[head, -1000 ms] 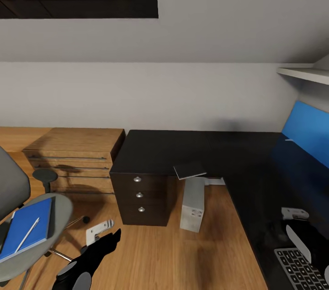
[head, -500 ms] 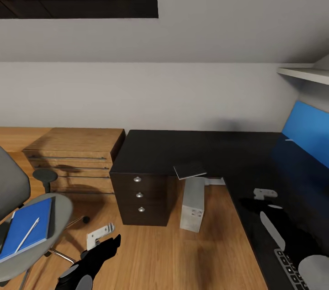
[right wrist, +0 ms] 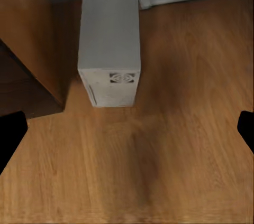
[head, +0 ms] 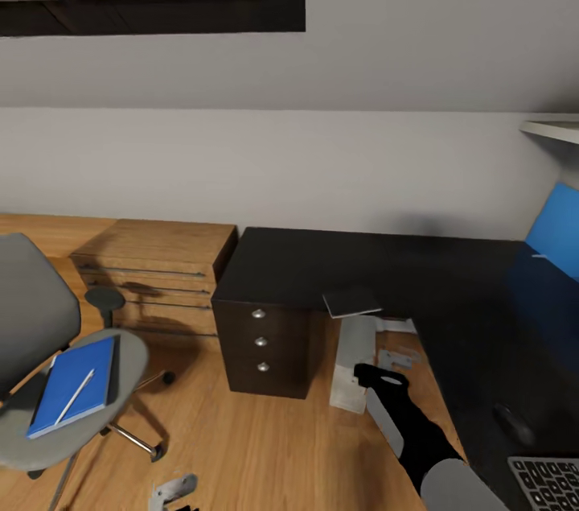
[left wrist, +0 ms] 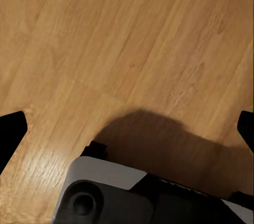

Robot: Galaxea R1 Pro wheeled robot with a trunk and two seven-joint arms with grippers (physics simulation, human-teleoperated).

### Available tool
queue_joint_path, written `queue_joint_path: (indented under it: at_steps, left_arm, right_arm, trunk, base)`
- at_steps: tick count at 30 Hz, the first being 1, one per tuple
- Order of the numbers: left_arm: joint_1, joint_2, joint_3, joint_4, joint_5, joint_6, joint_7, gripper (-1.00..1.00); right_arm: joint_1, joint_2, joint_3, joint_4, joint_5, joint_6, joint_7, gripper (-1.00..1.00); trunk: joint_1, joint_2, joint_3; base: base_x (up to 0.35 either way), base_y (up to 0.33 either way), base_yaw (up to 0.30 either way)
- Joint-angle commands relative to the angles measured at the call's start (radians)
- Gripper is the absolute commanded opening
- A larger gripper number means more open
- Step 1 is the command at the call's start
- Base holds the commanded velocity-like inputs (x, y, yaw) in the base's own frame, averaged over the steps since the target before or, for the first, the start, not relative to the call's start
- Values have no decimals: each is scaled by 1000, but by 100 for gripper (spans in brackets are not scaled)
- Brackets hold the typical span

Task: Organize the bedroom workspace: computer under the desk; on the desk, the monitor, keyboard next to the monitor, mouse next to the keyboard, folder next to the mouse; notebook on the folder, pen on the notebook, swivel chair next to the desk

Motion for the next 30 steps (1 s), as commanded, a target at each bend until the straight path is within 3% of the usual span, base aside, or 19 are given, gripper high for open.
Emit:
queue_joint_path:
  at_steps: [1,2,3,6,9,11,13,15,16,22,27,30]
  left_arm:
    - [0,2,-3,17,1,0,10,100]
    - [0,4,-3,33,-8,-2,10,100]
    - [0,7,-4,83,-45,-36,9,100]
    - [0,5,-10,179,-83,-170,6,100]
    - [0,3,-44,248,-98,-272,5,100]
    - [0,1,-102,315,-109,-348,6,100]
    - [0,-1,-123,346,-113,-380,6,100]
    - [0,-10,-150,401,-116,-468,6,100]
    - [0,-11,-154,410,-116,-486,6,100]
    - [0,-14,-160,430,-117,-523,6,100]
    - [-1,-18,-179,480,-118,-652,-4,100]
    - [-1,-21,-195,487,-119,-668,-8,100]
  right_arm:
    - [3,12,7,26,-3,-16,-10,100]
    - [6,23,11,57,0,-42,-12,100]
    - [13,65,44,208,24,-198,-17,100]
    - [17,117,125,445,82,-488,-18,100]
    - [18,126,151,585,99,-647,-14,100]
    - [19,126,161,686,105,-743,14,100]
    - [19,126,162,718,105,-769,46,100]
    - [46,126,161,760,89,-803,157,100]
    - [60,126,162,765,82,-809,175,100]
    - [87,126,163,772,70,-817,201,100]
    - [103,126,164,773,75,-820,213,100]
    - [105,126,165,772,76,-821,213,100]
  trunk:
    - [0,-1,-1]
    - [0,-1,-1]
    - [0,-1,-1]
    - [0,-1,-1]
    - [0,-1,-1]
    - [0,-1,-1]
    - [0,-1,-1]
    - [0,-1,-1]
    - [0,-1,-1]
    - [0,-1,-1]
    - [0,-1,-2]
    - [0,-1,-2]
  base:
    - [0,0,273]
    - [0,0,274]
    - [0,0,277]
    - [0,0,279]
    - [0,0,279]
    - [0,0,280]
    - [0,0,280]
    - [0,0,280]
    - [0,0,281]
    - [0,0,263]
    - [0,0,64]
    - [0,0,7]
